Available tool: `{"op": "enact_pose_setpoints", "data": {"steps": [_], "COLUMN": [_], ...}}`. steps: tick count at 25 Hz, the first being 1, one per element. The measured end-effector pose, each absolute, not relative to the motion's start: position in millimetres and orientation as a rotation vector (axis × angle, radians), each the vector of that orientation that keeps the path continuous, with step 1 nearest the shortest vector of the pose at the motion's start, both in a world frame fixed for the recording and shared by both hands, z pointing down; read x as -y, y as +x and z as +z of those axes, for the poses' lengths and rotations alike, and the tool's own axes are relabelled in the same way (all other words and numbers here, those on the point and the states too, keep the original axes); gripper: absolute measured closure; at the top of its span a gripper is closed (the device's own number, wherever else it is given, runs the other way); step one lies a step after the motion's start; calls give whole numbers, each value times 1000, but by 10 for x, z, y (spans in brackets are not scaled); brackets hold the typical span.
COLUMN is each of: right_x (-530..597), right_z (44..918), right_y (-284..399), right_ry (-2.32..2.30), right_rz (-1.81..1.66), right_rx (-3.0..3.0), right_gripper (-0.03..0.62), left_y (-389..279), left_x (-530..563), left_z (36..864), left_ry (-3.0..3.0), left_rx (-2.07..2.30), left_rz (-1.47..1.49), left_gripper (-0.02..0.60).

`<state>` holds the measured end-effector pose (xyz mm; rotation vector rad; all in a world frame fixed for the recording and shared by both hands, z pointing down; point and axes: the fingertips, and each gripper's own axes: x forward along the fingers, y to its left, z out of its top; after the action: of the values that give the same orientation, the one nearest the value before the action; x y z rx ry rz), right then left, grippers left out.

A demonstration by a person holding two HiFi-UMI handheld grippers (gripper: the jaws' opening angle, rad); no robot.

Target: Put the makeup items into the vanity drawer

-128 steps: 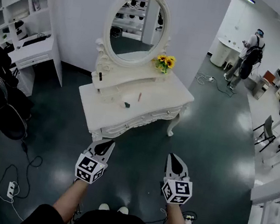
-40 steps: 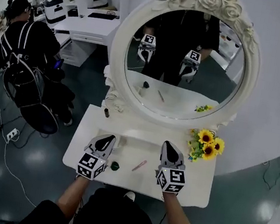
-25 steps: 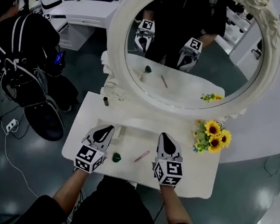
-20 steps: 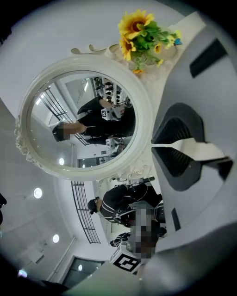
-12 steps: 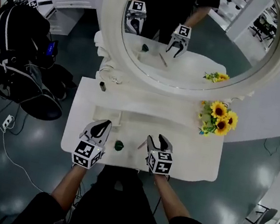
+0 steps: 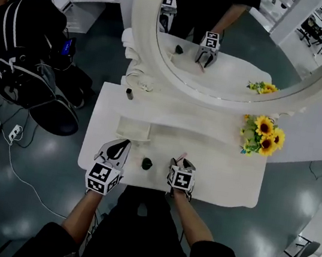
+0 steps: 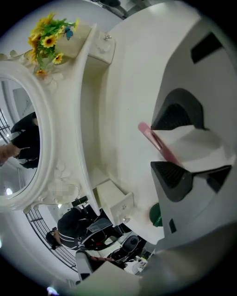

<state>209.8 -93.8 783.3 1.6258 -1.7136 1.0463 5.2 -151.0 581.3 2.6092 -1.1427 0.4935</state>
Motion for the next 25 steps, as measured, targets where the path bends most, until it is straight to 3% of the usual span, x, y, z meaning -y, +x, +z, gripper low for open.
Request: {"op": "enact_pose_setpoints", "data": {"steps": [2, 9, 18, 25], "right_x": [905, 823, 890, 1249], "right_z": [7838, 7862, 7741, 6993], "right_y": [2105, 2203, 2186, 1928], "right_ry": [1592, 1507, 1477, 1411], "right_rz": [983, 918, 890, 651], "right_rx": [1691, 1696, 1825, 2080], "right_gripper": [388, 544, 548, 548], "left_y": [-5, -49, -64, -164], "left_x": [1511, 1525, 1609, 1708], "left_z": [5834, 5854, 5741, 5638], "left_ry": [2597, 2583, 2596, 2599], "left_rx": [1154, 1171, 1199, 1251], "left_rz": [496, 498, 465, 432], "left_gripper": [558, 558, 558, 558]}}
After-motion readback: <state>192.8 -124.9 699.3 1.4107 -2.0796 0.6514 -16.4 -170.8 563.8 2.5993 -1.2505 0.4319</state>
